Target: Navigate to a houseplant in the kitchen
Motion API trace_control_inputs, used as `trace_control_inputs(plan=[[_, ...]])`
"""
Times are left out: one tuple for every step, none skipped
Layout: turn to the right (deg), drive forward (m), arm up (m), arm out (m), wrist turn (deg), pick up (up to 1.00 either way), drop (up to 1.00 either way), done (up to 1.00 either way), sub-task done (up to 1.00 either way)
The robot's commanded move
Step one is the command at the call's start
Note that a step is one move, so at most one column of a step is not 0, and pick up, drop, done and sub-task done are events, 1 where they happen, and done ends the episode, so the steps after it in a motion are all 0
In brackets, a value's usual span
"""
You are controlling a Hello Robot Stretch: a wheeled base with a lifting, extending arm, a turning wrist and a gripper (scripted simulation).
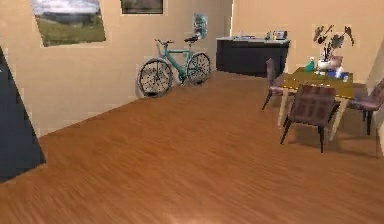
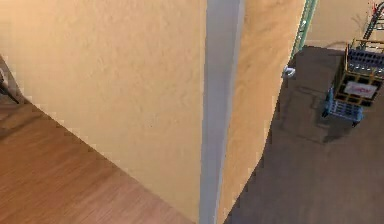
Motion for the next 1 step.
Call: trace_control_inputs(plan=[[12.0,0.00,0.00,0.00,0.0,0.00,0.00,0.00,0.00]])
